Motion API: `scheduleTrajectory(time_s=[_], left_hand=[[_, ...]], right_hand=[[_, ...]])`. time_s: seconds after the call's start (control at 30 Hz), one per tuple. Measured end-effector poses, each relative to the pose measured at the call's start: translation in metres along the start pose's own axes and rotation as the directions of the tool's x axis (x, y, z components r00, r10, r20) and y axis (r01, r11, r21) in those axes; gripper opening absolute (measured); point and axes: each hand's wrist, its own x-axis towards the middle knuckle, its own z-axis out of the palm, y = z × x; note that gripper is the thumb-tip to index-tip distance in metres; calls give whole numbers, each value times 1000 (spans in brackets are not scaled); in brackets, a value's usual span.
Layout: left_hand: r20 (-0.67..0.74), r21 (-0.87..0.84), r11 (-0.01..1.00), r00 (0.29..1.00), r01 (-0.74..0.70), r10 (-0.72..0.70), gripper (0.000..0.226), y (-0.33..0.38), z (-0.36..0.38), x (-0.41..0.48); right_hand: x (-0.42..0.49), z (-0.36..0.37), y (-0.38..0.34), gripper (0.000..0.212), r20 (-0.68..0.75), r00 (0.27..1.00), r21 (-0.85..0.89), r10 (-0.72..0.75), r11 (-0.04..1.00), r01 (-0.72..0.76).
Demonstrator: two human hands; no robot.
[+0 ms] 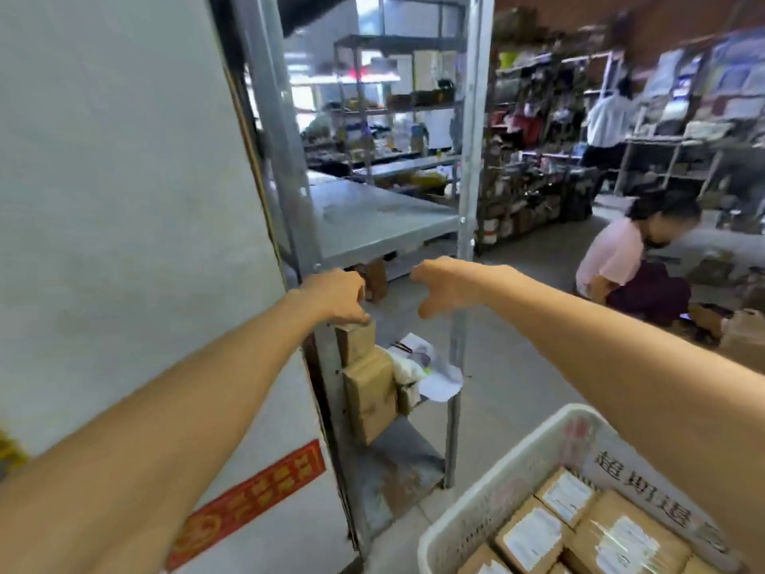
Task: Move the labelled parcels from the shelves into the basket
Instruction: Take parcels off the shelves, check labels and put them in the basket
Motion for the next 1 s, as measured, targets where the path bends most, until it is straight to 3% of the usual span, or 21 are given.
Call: scheduleTrajectory(time_s=[0.1,0.27,0.5,0.8,1.0], left_hand=[[-9,-39,987,987,158,-159,49,-62,-16,-73],[-18,-84,886,888,456,-459,50,-162,-40,-219],[19,-45,681,682,731,-731,40,-231,-69,-420],[-23,16,309,309,951,-951,46,-237,-106,-617],[-112,75,15,23,997,-993,21,-211,-144,-697]], right_hand=[[5,-26,-82,36,-11,983,-52,-181,982,180],[-13,-61,-238,66,8,897,-37,-442,896,442],[-90,-94,-422,56,3,624,-65,-781,623,780],[-170,-140,-579,63,-67,282,-33,-957,285,958],[-224,-159,-664,62,-86,-12,-45,-996,-8,999]])
